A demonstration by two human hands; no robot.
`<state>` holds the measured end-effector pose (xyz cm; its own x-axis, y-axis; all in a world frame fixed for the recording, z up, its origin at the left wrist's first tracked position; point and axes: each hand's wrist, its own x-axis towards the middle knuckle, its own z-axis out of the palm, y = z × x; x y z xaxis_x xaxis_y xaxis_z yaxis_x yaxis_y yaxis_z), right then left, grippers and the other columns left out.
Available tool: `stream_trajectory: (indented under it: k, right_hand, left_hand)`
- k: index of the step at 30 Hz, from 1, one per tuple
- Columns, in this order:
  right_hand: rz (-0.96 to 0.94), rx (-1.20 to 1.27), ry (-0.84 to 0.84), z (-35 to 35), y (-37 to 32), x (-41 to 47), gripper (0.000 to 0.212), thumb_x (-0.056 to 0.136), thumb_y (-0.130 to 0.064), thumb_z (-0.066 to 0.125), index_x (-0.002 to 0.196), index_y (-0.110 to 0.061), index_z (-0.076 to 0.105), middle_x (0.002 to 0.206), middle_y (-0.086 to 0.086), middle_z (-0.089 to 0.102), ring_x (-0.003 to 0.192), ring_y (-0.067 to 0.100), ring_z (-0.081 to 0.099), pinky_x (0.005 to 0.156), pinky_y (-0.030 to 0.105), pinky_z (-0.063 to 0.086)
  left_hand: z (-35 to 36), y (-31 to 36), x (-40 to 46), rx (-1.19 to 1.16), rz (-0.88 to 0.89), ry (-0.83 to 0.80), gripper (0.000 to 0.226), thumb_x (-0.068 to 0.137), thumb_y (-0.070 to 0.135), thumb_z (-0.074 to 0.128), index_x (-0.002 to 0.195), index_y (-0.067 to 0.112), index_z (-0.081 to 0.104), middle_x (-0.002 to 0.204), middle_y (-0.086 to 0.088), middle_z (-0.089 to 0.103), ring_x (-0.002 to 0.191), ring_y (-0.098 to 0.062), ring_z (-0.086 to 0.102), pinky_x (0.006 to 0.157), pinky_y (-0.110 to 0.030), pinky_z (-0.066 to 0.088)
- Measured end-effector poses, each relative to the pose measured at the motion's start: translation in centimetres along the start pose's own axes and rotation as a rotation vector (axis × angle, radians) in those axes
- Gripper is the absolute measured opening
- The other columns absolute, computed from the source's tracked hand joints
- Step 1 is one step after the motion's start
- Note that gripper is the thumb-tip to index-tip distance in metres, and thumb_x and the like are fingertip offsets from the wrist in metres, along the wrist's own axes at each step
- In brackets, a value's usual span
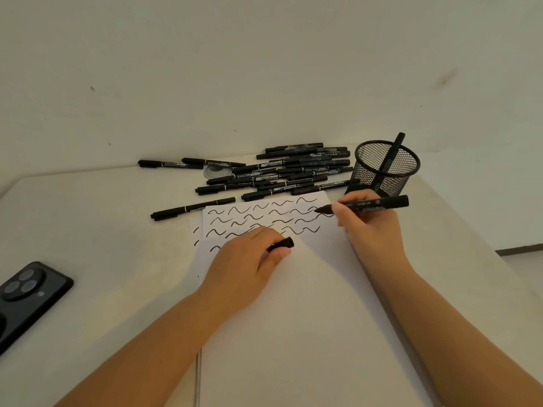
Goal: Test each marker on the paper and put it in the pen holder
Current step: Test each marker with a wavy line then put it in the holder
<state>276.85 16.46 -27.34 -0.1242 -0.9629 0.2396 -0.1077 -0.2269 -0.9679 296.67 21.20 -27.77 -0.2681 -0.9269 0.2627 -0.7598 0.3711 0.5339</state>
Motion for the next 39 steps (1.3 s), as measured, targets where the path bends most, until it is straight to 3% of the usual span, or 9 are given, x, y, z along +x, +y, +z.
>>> stream_trajectory:
  k: [3,7,15,18,20,26,32,39]
  right_hand:
    - [0.063,0.175,-0.149,0.2,-0.6,-0.5,0.011,0.078,-0.017,0.064,0.070,-0.024,0.065,0.052,-0.004,0.058,0.045,0.008,0.048,0.043,0.016,0.037]
    - [0.148,0.319,-0.260,0.3,-1.0,-0.8,0.018,0.077,-0.025,0.055,0.065,-0.022,0.068,0.050,0.002,0.058,0.044,0.013,0.047,0.041,0.020,0.037]
    - [0.123,0.205,-0.382,0.6,-1.3,-1.6,0.011,0.080,-0.026,0.064,0.074,-0.017,0.066,0.055,0.004,0.062,0.048,0.013,0.052,0.044,0.019,0.040]
    - [0.101,0.172,-0.411,0.8,-1.5,-1.9,0.010,0.084,-0.012,0.061,0.076,-0.014,0.066,0.056,0.005,0.064,0.049,0.012,0.053,0.044,0.021,0.039]
    - [0.093,0.169,-0.442,0.9,-1.8,-2.1,0.012,0.082,-0.016,0.060,0.072,-0.014,0.066,0.056,0.006,0.064,0.050,0.014,0.054,0.044,0.022,0.040]
    - [0.119,0.285,-0.417,1.4,-1.5,-2.6,0.029,0.082,-0.022,0.044,0.060,-0.016,0.061,0.046,0.004,0.054,0.042,0.019,0.046,0.041,0.025,0.034]
    - [0.079,0.342,-0.340,1.9,-1.3,-3.1,0.024,0.074,-0.023,0.045,0.053,-0.016,0.055,0.039,0.003,0.047,0.034,0.018,0.039,0.038,0.018,0.030]
    - [-0.043,0.419,-0.373,1.9,-1.3,-3.5,0.024,0.072,-0.025,0.042,0.052,-0.017,0.051,0.041,-0.008,0.046,0.032,0.015,0.035,0.040,0.021,0.027]
  left_hand:
    - [0.0,-0.1,0.0,-0.028,-0.037,0.013,0.016,0.091,0.034,0.048,0.096,0.024,0.058,0.080,0.019,0.051,0.069,0.005,0.047,0.066,-0.005,0.034]
    - [-0.1,-0.1,-0.2,-0.038,-0.058,-0.009,0.013,0.091,0.038,0.048,0.091,0.028,0.056,0.073,0.016,0.056,0.068,-0.004,0.050,0.061,-0.011,0.037]
    - [-0.1,0.0,-0.2,-0.037,-0.077,-0.034,0.012,0.088,0.044,0.046,0.089,0.035,0.054,0.070,0.010,0.060,0.063,-0.006,0.050,0.050,-0.014,0.033]
    - [-0.2,0.1,-0.2,-0.049,-0.040,-0.017,0.013,0.089,0.042,0.048,0.091,0.033,0.057,0.066,0.017,0.053,0.067,-0.004,0.049,0.056,-0.011,0.035]
    - [-0.5,0.4,-0.2,-0.038,-0.001,0.001,0.022,0.088,0.044,0.046,0.094,0.028,0.060,0.068,0.019,0.052,0.064,-0.003,0.048,0.056,-0.010,0.033]
    - [-0.7,1.5,-0.5,0.003,0.132,0.075,0.041,0.087,0.046,0.037,0.092,0.017,0.066,0.073,0.007,0.062,0.063,-0.010,0.053,0.054,-0.026,0.044]
    - [-0.7,2.8,-0.9,0.081,0.154,0.158,0.036,0.088,0.038,0.039,0.083,0.013,0.066,0.063,0.007,0.059,0.053,-0.012,0.051,0.049,-0.019,0.036]
    - [-1.1,3.3,-1.2,-0.005,0.181,0.055,0.039,0.090,0.041,0.035,0.080,0.013,0.060,0.060,0.014,0.043,0.048,-0.011,0.041,0.046,-0.023,0.033]
